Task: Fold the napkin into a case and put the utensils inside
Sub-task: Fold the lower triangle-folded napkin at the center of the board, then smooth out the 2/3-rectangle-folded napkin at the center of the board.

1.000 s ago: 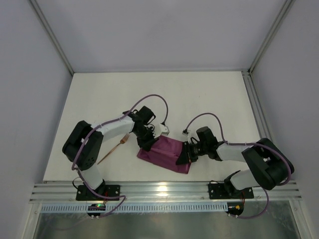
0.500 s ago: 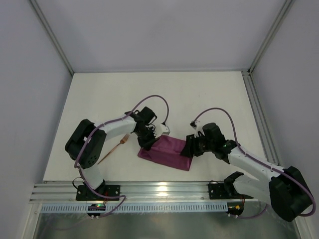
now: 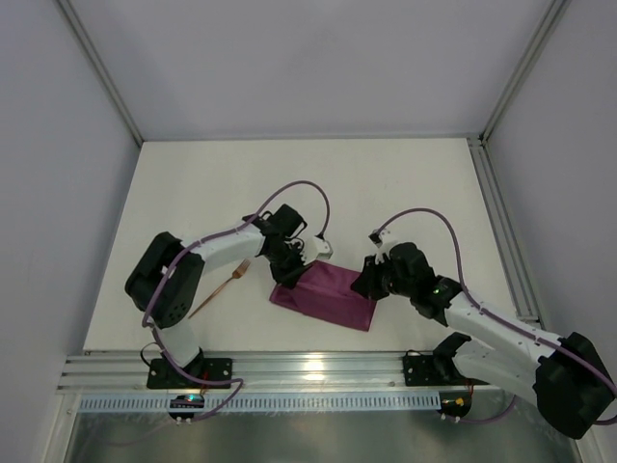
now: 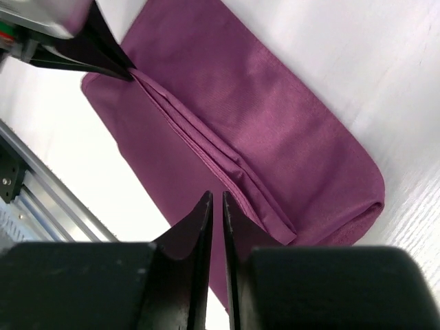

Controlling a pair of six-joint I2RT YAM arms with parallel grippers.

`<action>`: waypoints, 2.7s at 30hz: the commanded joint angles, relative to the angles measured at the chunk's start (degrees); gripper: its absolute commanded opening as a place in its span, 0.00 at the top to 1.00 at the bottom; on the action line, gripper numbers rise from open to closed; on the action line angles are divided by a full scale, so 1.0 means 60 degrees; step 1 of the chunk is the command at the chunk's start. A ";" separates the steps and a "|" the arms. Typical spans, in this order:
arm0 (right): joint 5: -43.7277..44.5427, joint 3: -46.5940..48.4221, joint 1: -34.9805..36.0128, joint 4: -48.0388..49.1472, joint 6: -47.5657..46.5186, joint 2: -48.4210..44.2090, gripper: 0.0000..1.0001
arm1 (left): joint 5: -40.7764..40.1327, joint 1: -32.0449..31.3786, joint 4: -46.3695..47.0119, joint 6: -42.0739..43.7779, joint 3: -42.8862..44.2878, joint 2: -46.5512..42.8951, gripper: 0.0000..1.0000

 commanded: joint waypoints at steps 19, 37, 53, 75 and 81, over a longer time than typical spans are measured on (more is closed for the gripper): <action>0.0243 0.0511 -0.0807 0.1483 0.0641 0.3402 0.78 | 0.0963 -0.0772 -0.0401 0.0916 0.0851 0.0014 0.91; 0.0141 0.0598 -0.1248 0.1748 0.0525 0.3917 0.84 | 0.0161 -0.1080 0.0301 -0.0064 0.0222 0.0336 0.90; -0.0473 -0.0073 -0.0032 0.2608 0.1208 0.1939 0.90 | -0.0237 -0.1065 0.0741 -0.0871 0.0061 0.0219 0.80; 0.0843 -0.1584 -0.0032 0.2597 0.1799 0.2188 0.97 | 0.0052 -0.0027 0.0567 -0.1706 0.0733 -0.1302 0.41; 0.0610 -0.1569 -0.0047 0.2859 0.1608 0.2422 0.97 | -0.1858 0.0384 0.1648 -0.2365 0.1013 -0.1221 0.34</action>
